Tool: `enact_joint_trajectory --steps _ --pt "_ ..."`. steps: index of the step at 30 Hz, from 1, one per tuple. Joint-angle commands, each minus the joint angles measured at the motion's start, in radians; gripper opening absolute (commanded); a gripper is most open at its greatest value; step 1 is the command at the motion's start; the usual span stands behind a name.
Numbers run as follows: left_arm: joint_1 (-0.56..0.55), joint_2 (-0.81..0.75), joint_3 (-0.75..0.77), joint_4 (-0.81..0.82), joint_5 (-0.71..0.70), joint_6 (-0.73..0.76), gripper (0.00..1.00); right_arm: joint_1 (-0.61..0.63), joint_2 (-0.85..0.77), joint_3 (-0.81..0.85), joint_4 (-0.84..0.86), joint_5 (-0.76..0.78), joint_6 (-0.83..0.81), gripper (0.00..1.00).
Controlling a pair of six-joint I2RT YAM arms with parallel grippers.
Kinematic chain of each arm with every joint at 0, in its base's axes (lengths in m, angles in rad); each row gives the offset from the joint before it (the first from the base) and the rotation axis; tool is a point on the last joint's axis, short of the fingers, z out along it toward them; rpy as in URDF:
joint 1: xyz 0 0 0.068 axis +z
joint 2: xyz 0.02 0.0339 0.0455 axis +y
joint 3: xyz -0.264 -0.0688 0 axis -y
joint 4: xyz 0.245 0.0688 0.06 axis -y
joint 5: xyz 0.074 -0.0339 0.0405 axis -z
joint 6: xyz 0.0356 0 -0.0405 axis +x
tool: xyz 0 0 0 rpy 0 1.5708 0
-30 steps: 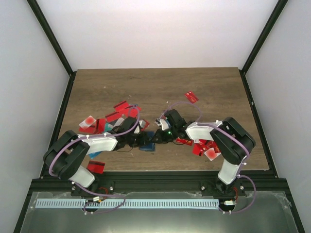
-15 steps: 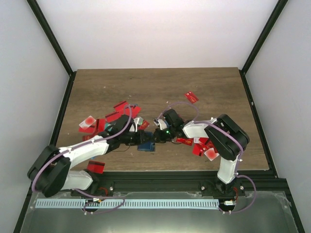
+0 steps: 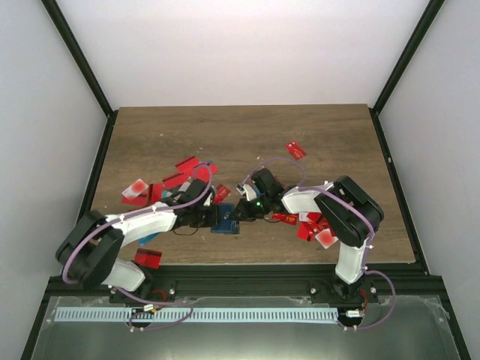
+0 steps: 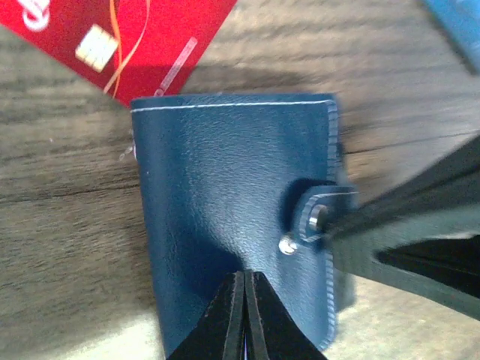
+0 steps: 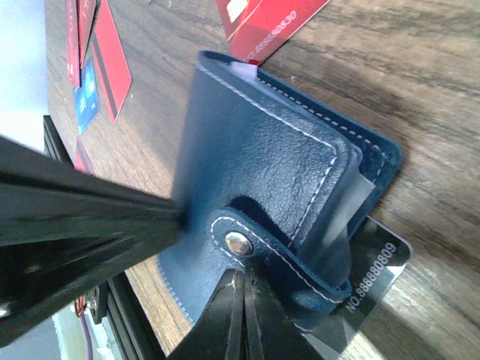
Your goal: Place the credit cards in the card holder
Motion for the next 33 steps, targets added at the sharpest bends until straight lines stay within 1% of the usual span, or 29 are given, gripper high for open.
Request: enact_joint_trajectory --steps 1,5,12,14,16,18,22,25,30,33 --pt "0.003 0.090 -0.011 0.033 0.000 0.031 0.04 0.005 0.011 0.022 -0.006 -0.047 -0.010 0.01" --pt "0.000 0.130 -0.002 0.027 -0.016 0.036 0.04 0.009 0.002 0.026 -0.016 -0.062 -0.016 0.01" --pt "0.000 0.119 -0.005 0.020 -0.030 0.035 0.04 0.018 -0.008 0.039 -0.032 -0.075 -0.025 0.01" --pt "0.000 0.123 -0.004 0.018 -0.030 0.035 0.04 0.018 -0.038 0.042 -0.040 -0.068 -0.033 0.02" --pt "0.000 0.124 -0.004 0.018 -0.030 0.035 0.04 0.017 -0.077 0.049 -0.063 -0.045 -0.049 0.08" --pt "0.001 0.123 -0.005 0.018 -0.030 0.037 0.04 0.018 -0.124 0.056 -0.112 0.014 -0.065 0.13" --pt "0.000 0.120 -0.003 0.016 -0.033 0.039 0.04 0.018 -0.177 0.087 -0.221 0.151 -0.101 0.19" --pt "-0.001 0.120 0.001 0.018 -0.029 0.037 0.04 0.029 -0.177 0.116 -0.299 0.242 -0.120 0.29" --pt "-0.001 0.117 0.003 0.016 -0.027 0.037 0.04 0.082 -0.144 0.183 -0.397 0.395 -0.133 0.41" --pt "-0.001 0.117 0.003 0.017 -0.026 0.038 0.04 0.120 -0.110 0.235 -0.440 0.456 -0.136 0.44"
